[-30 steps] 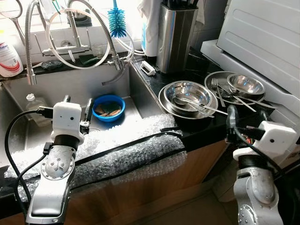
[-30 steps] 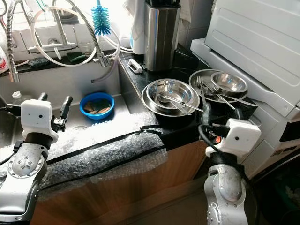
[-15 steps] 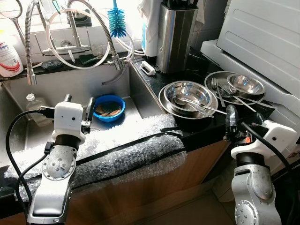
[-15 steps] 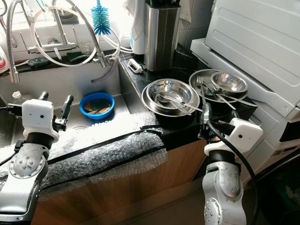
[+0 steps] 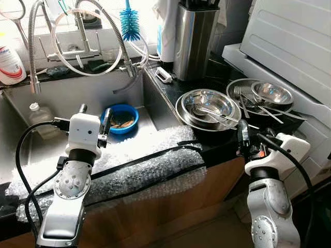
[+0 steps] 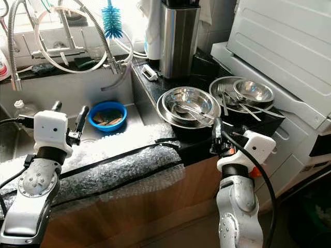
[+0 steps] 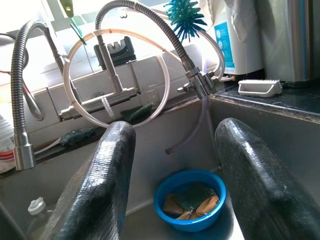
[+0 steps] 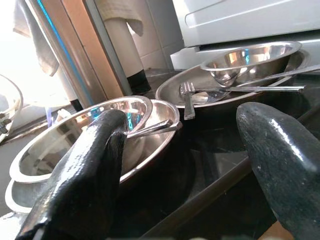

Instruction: Kitchen organization

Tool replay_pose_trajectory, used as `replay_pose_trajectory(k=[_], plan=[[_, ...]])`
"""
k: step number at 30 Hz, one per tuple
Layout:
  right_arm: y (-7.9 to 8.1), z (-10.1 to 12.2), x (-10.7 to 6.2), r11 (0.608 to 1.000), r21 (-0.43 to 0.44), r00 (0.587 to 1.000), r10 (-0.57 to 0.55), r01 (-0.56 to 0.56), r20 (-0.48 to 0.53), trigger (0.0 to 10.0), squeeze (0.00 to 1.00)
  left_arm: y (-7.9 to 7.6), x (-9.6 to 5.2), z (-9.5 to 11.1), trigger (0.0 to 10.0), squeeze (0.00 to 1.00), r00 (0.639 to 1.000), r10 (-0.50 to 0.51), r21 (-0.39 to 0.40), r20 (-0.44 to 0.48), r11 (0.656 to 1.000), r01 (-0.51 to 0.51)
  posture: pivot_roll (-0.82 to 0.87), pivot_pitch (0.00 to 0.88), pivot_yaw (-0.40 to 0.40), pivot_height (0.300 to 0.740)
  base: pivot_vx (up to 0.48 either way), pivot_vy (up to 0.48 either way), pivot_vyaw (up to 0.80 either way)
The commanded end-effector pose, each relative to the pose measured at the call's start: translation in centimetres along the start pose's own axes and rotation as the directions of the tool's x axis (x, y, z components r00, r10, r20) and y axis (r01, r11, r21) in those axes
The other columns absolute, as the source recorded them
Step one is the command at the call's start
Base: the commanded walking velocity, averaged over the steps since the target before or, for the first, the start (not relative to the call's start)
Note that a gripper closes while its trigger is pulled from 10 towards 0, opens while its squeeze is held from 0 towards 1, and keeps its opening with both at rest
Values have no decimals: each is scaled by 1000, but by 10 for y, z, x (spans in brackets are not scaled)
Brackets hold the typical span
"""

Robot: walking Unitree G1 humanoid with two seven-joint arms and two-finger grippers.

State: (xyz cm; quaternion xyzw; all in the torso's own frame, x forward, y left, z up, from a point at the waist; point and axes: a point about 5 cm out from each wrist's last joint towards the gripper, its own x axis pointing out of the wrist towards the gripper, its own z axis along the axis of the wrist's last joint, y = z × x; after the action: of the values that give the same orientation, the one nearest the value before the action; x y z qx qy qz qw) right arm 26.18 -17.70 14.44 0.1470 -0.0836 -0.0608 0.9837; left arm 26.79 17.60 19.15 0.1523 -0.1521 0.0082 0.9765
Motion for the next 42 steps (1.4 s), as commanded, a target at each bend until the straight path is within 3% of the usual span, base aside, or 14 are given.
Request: replay_pose_trajectory(k=[1,9,11,12,13,14,19,42], plan=[[1,-1,3,1000,7,1000,0,0,2,10000,0,0,3,2,10000,0,1000,7,17,16,1000,-7,-91,0,-33,740,0,0,0],[0,0,9,1000,2,1000,-9,9,19,10000,0,-2,2,2,10000,0,1000,0,19,17,1000,-1,-90,0,-34,740,0,0,0],[-1,0,11,1000,-2,1000,-12,12,21,5569,0,-3,2,2,10000,0,1000,-2,19,17,1000,2,-90,0,-35,740,0,0,0],[-1,0,11,1000,-2,1000,-12,12,21,5569,0,-3,2,2,10000,0,1000,-2,19,17,1000,2,-90,0,-35,740,0,0,0],[0,0,12,1000,-1,1000,-11,11,21,2627,0,-3,2,2,10000,0,1000,-3,21,17,1000,3,-88,0,-35,740,0,0,0],[0,0,12,1000,-2,1000,-10,10,21,1569,0,-3,2,2,10000,0,1000,-4,22,17,1000,3,-88,0,-35,740,0,0,0],[0,-1,14,1000,-1,1000,-8,8,21,0,0,-4,2,3,10000,0,1000,-6,23,18,1000,6,-86,0,-35,740,0,0,0],[1,-3,17,1000,0,1000,-2,2,18,0,0,-4,3,4,10000,0,1000,-3,29,21,1000,2,-84,0,-38,740,0,0,0]])
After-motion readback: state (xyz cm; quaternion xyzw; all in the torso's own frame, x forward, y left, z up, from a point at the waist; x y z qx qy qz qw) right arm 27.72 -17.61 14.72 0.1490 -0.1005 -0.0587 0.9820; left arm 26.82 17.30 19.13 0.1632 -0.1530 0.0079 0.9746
